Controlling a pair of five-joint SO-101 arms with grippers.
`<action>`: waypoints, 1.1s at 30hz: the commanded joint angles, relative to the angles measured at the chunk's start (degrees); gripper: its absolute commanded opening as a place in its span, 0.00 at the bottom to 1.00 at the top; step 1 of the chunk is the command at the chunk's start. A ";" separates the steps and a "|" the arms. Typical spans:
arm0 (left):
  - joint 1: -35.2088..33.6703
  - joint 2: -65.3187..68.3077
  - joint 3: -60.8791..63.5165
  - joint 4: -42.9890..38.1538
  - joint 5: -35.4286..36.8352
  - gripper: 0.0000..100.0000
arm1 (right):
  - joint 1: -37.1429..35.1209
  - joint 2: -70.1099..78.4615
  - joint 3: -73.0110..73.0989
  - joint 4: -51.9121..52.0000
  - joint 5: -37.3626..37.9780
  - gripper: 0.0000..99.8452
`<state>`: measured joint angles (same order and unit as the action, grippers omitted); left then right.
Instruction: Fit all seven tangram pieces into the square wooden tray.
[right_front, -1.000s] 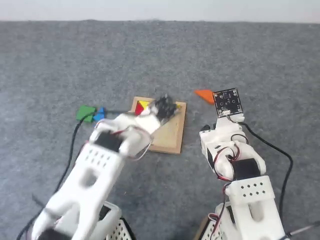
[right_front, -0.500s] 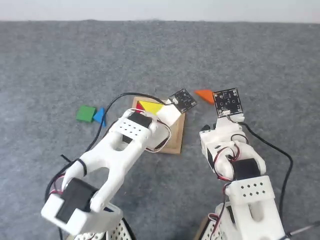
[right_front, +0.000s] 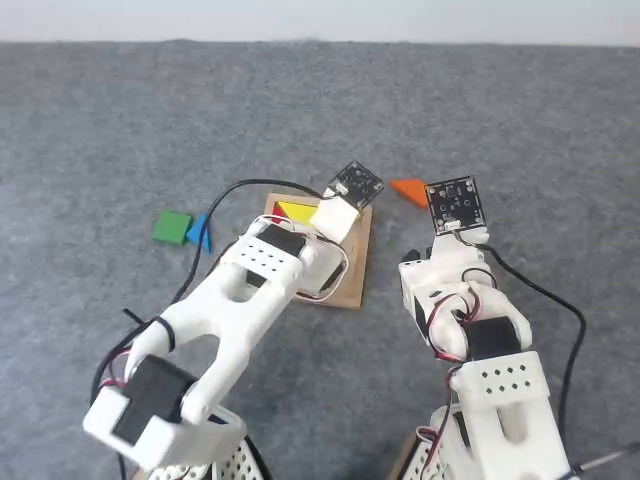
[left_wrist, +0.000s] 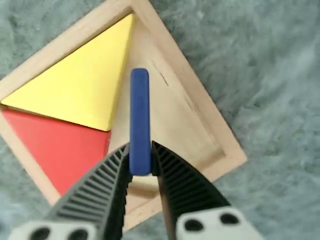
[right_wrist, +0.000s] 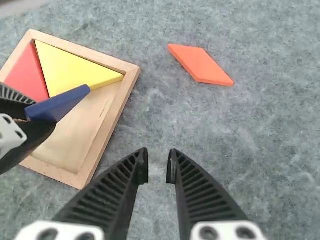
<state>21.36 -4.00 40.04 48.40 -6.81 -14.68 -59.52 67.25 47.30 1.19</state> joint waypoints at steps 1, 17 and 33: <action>0.44 3.25 -2.42 -1.23 3.52 0.02 | 0.13 -0.04 -3.69 -1.01 -0.79 0.09; 0.97 9.32 -9.54 5.45 3.52 0.05 | 0.13 -0.04 -3.60 -1.27 -0.79 0.09; 3.34 1.49 -7.34 8.26 3.69 0.21 | 0.13 0.04 -3.60 -1.27 -0.70 0.09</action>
<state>25.05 4.79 31.96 58.15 -3.38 -14.68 -59.52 67.25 47.30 1.19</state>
